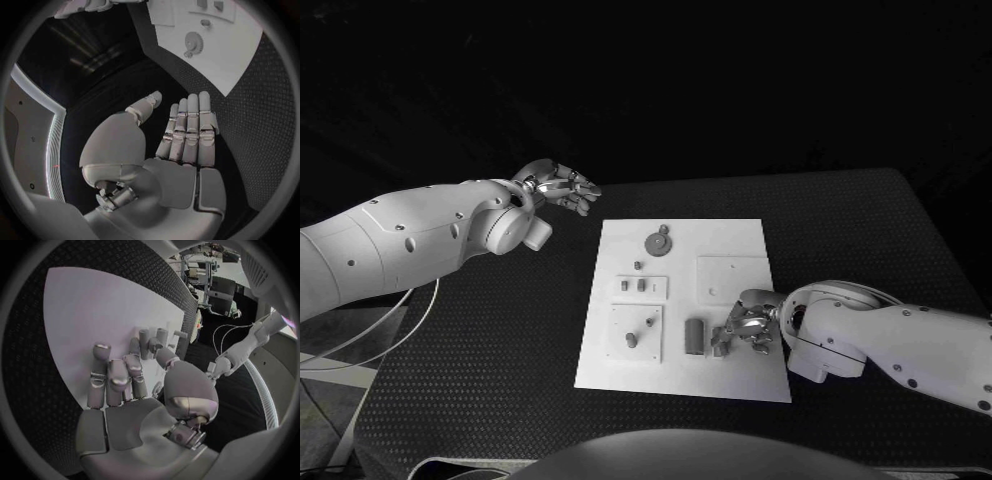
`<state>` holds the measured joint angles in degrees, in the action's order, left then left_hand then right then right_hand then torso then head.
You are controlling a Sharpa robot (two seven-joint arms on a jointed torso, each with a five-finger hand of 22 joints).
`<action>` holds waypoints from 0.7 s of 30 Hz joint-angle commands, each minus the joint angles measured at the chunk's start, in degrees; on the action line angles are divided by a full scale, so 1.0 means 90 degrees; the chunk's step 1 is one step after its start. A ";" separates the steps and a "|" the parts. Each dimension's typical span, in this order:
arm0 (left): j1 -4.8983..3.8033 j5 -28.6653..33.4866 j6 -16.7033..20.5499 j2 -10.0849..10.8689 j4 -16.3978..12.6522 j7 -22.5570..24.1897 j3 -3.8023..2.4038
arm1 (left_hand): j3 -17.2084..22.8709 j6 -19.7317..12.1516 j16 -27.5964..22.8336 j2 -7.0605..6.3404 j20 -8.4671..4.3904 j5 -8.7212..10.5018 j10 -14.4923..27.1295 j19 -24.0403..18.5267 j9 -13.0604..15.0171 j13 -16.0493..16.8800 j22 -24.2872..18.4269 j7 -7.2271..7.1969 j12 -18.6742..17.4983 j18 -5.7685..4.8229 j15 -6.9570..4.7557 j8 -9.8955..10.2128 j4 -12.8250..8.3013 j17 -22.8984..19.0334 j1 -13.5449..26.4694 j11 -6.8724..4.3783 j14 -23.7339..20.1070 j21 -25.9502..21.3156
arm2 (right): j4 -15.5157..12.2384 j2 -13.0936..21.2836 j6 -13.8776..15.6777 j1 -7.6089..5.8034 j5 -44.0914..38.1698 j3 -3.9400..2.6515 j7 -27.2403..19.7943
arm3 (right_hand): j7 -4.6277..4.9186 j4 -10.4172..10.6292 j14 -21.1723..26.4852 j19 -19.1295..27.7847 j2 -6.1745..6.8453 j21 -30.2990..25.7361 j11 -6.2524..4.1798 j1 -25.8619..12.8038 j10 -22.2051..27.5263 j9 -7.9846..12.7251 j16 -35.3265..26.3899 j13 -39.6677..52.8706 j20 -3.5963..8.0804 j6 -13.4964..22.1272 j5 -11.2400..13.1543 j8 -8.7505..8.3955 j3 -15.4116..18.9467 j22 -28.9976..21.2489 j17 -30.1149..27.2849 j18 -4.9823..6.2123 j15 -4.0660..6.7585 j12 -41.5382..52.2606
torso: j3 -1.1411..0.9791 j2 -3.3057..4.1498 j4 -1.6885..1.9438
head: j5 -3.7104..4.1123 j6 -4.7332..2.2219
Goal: Assemble the parts on the task board
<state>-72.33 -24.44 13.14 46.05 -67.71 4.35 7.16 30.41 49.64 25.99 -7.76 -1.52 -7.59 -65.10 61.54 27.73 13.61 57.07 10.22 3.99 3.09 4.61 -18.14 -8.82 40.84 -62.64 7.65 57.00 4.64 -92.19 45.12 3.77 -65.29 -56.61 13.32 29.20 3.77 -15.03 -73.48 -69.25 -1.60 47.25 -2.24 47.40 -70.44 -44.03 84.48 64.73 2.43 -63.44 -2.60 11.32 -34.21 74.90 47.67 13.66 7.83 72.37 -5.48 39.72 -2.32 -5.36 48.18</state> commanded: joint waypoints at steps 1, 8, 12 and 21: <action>-0.0005 0.0028 -0.0090 -0.0008 -0.0008 0.0030 -0.0003 | 0.0004 -0.0038 -0.0039 0.0026 0.0037 -0.0019 0.0029 -0.0023 0.0011 -0.0006 0.0004 -0.0008 0.0001 0.0093 -0.0013 0.0017 0.0053 0.0012 0.0051 0.0027 0.0049 -0.0041 | 0.0034 -0.0035 0.0020 0.0039 0.0058 0.0021 -0.0081 | 0.0014 0.0099 0.0013 -0.0033 0.0029 -0.0044 -0.0017 -0.0142 -0.0072 0.0015 -0.0021 0.0006 0.0014 -0.0028 -0.0023 -0.0033 -0.0066 0.0084 -0.0010 0.0149 0.0051 -0.0022 | 0.0001 0.0000 0.0002 | -0.0003 0.0003; -0.0005 0.0028 -0.0093 -0.0007 -0.0010 0.0025 -0.0003 | 0.0002 -0.0039 -0.0043 0.0031 0.0037 -0.0020 0.0029 -0.0023 0.0010 -0.0007 0.0004 -0.0008 0.0000 0.0092 -0.0013 0.0018 0.0064 0.0016 0.0060 0.0027 0.0050 -0.0041 | 0.0022 -0.0035 -0.0001 0.0039 0.0153 0.0021 -0.0084 | 0.0011 0.0123 0.0012 -0.0037 -0.0040 -0.0048 -0.0020 -0.0241 -0.0073 0.0024 -0.0021 0.0010 0.0026 -0.0034 -0.0023 -0.0032 -0.0120 0.0089 -0.0010 0.0149 0.0054 -0.0025 | 0.0004 0.0000 0.0002 | -0.0010 0.0007; -0.0005 0.0028 -0.0092 -0.0006 -0.0009 0.0025 -0.0002 | 0.0002 -0.0039 -0.0045 0.0032 0.0037 -0.0020 0.0029 -0.0023 0.0010 -0.0007 0.0004 -0.0008 0.0000 0.0093 -0.0013 0.0018 0.0067 0.0018 0.0062 0.0027 0.0050 -0.0041 | 0.0025 -0.0032 -0.0027 0.0039 0.0153 0.0021 -0.0077 | 0.0010 0.0116 0.0012 -0.0036 -0.0067 -0.0049 -0.0021 -0.0256 -0.0075 0.0026 -0.0020 0.0015 0.0029 -0.0036 -0.0023 -0.0031 -0.0139 0.0092 -0.0009 0.0149 0.0055 -0.0024 | 0.0003 0.0000 -0.0002 | -0.0013 0.0012; -0.0005 0.0028 -0.0092 -0.0018 0.0004 0.0024 -0.0002 | 0.0002 -0.0039 -0.0048 0.0034 0.0036 -0.0021 0.0030 -0.0024 0.0010 -0.0008 0.0004 -0.0008 0.0000 0.0093 -0.0013 0.0018 0.0071 0.0021 0.0064 0.0027 0.0051 -0.0042 | 0.0018 -0.0046 0.0024 0.0039 0.0170 0.0021 -0.0113 | 0.0011 0.0111 0.0012 -0.0038 -0.0022 -0.0047 -0.0021 -0.0355 -0.0079 0.0032 -0.0019 0.0025 0.0028 -0.0040 -0.0022 -0.0029 -0.0139 0.0098 -0.0008 0.0149 0.0055 -0.0020 | -0.0002 0.0001 -0.0003 | -0.0008 0.0017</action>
<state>-72.34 -24.44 13.07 46.00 -67.65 4.27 7.16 30.39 49.64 25.76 -7.53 -1.52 -7.59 -65.10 61.54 27.77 13.62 57.07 10.22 3.99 2.97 4.61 -18.14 -8.54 40.95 -62.41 7.65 57.00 4.64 -92.03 45.07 3.68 -65.26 -55.78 13.36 29.04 3.59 -14.13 -73.35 -69.52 -1.82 47.01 -2.15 44.63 -70.53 -43.80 84.48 64.89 2.49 -63.63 -2.60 11.08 -35.12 74.90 47.68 13.66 7.97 72.33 -5.47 39.72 -2.36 -5.47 48.35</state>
